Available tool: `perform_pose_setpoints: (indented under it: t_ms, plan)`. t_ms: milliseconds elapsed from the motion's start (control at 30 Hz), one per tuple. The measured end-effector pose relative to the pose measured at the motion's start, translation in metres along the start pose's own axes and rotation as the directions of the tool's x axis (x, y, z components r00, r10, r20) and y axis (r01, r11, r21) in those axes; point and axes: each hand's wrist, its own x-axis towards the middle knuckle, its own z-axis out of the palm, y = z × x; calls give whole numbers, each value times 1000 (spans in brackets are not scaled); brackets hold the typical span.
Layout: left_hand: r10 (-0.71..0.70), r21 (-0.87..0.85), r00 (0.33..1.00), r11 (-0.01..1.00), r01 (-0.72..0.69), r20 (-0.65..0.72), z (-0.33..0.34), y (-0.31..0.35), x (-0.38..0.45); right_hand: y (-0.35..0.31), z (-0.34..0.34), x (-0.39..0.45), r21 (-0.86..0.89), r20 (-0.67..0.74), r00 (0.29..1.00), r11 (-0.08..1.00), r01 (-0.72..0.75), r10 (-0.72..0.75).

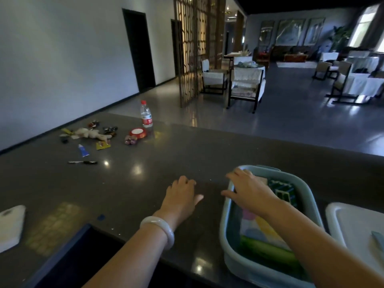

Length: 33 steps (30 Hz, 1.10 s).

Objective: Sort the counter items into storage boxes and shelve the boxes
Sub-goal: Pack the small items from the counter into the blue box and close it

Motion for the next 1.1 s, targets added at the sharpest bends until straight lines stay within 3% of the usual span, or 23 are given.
perform_pose_setpoints:
  t_ms: [133, 333, 733, 933, 1100]
  plan:
    - [-48, 250, 996, 968, 28, 72, -25, -64, 9, -53, 4, 55, -13, 110, 984, 990, 140, -138]
    - [-163, 311, 982, 942, 126, 96, -57, -167, 39, -134, 19, 148, -9, 216, 951, 974, 227, -220]
    - [-243, 245, 968, 944, 221, 65, -74, -351, 141, -235, 64, 332, 88, 353, 917, 982, 167, -188]
    - [-217, 73, 966, 975, 208, 139, -30, -387, 192, -236, 103, 386, 100, 409, 909, 994, 47, -84]
    - [-256, 28, 943, 966, 256, 214, 12, -401, 229, -224, 127, 435, 114, 431, 901, 993, -14, -37]
